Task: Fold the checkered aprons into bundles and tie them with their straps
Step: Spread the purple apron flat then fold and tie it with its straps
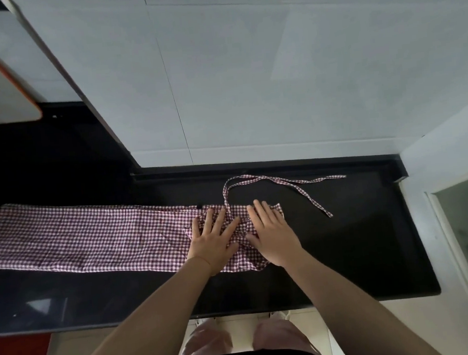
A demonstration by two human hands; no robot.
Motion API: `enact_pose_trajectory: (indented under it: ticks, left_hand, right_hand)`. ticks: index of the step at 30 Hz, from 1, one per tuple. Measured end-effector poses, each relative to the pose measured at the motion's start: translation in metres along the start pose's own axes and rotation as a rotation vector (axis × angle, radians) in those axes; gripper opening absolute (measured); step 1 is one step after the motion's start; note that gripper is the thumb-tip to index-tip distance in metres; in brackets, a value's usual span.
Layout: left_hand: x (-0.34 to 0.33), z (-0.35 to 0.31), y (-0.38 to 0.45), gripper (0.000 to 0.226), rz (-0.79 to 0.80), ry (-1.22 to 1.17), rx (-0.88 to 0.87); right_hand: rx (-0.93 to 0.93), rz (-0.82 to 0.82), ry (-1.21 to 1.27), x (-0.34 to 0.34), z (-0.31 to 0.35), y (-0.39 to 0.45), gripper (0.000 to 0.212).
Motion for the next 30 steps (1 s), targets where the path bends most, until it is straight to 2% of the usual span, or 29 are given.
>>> enact_pose_trajectory:
  ticks: [3, 6, 9, 11, 12, 15, 18, 23, 26, 27, 28, 30]
  left_hand:
    - [-0.004, 0.000, 0.003, 0.069, 0.036, 0.011, 0.008]
    - [-0.008, 0.000, 0.006, 0.077, 0.055, 0.025, 0.012]
    - [-0.011, 0.001, 0.008, 0.083, 0.053, 0.035, 0.008]
    - [-0.013, 0.001, 0.008, 0.085, 0.050, 0.050, 0.012]
    - [-0.014, 0.000, 0.008, 0.085, 0.050, 0.058, 0.015]
    - [-0.015, -0.002, 0.009, 0.090, 0.040, 0.066, 0.027]
    - [-0.015, -0.006, 0.011, 0.094, 0.042, 0.055, 0.044]
    - [-0.007, -0.037, 0.019, 0.086, 0.032, 0.039, 0.025]
    - [0.003, -0.069, 0.027, 0.089, 0.007, 0.022, -0.021]
    - [0.007, -0.077, 0.028, 0.090, -0.009, 0.015, -0.020]
    - [0.010, -0.081, 0.028, 0.090, -0.025, 0.006, -0.015]
    - [0.017, -0.080, 0.023, 0.089, -0.069, -0.066, 0.019]
  right_hand:
    - [-0.020, 0.042, -0.050, -0.009, -0.009, 0.003, 0.080]
    - [-0.050, 0.018, -0.042, -0.008, -0.019, 0.004, 0.076]
    - [-0.218, -0.134, 0.109, 0.008, -0.041, -0.004, 0.063]
    - [-0.383, -0.219, 0.336, 0.020, -0.056, -0.010, 0.057]
    - [-0.460, -0.183, 0.522, 0.022, -0.063, -0.010, 0.053]
    - [-0.595, 0.127, 1.074, 0.014, -0.067, -0.004, 0.054]
    - [-0.551, 0.349, 1.216, 0.010, -0.062, -0.003, 0.049]
    - [-0.544, 0.387, 1.024, 0.021, -0.091, -0.009, 0.049]
    - [-0.605, 0.343, 0.830, 0.027, -0.124, -0.019, 0.041]
    - [-0.626, 0.308, 0.776, 0.032, -0.132, -0.024, 0.038]
    - [-0.648, 0.238, 0.708, 0.037, -0.137, -0.027, 0.043]
    - [-0.658, 0.003, 0.443, 0.055, -0.138, -0.029, 0.068]
Point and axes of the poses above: each hand's wrist, its own y-axis towards the middle knuckle, its own x-axis out of the back of the hand, z = x × y, the point moved 5 cm from there along y, towards the middle knuckle, and after that the axes turned 6 degrees about z, right-handed, at the moved point
